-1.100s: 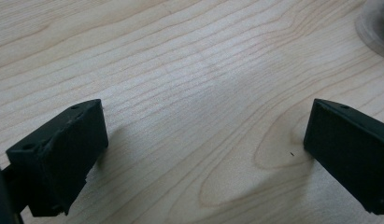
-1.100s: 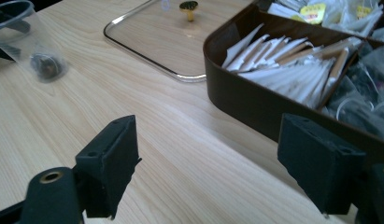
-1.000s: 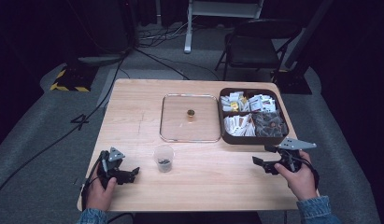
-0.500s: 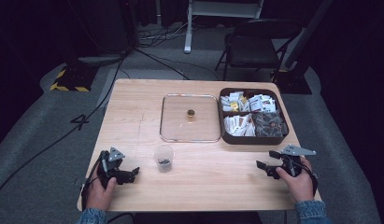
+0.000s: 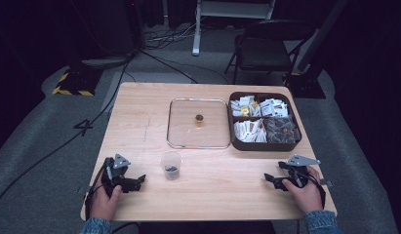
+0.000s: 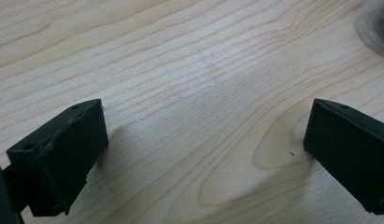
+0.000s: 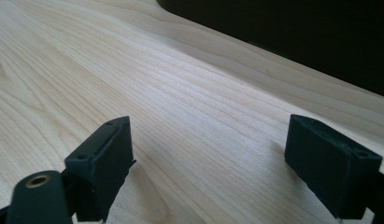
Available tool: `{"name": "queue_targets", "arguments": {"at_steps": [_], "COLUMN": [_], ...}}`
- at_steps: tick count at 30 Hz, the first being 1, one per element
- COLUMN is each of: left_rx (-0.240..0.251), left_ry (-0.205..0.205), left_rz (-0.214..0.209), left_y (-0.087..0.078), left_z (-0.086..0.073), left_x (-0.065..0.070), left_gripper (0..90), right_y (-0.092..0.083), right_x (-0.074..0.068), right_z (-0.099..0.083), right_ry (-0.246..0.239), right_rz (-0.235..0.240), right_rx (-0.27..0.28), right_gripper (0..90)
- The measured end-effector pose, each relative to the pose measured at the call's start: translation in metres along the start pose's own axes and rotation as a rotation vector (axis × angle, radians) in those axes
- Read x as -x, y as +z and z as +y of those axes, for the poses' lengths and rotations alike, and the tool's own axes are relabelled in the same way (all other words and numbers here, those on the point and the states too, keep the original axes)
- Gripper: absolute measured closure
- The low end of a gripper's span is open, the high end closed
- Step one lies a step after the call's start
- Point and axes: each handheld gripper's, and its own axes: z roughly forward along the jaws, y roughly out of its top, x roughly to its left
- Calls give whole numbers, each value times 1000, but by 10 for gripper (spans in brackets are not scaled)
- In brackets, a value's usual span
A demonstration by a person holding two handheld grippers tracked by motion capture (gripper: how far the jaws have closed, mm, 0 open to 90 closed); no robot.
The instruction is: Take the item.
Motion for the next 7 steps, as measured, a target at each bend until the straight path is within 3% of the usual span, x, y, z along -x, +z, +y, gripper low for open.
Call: {"name": "queue_targets", "arguments": {"at_steps": [3, 7], "left_rx": [-1, 0], "left_ry": [2, 0], "left_rz": [-1, 0], "left_y": [0, 0], "left_z": [0, 0], "left_x": [0, 0], "left_gripper": [2, 2], "right_y": [3, 6], "right_x": [-5, -9], "right_z": [1, 3], "right_ry": [-54, -37], "right_rz": [-36, -58], "right_rx": [-22, -30], "right_gripper": [124, 98]}}
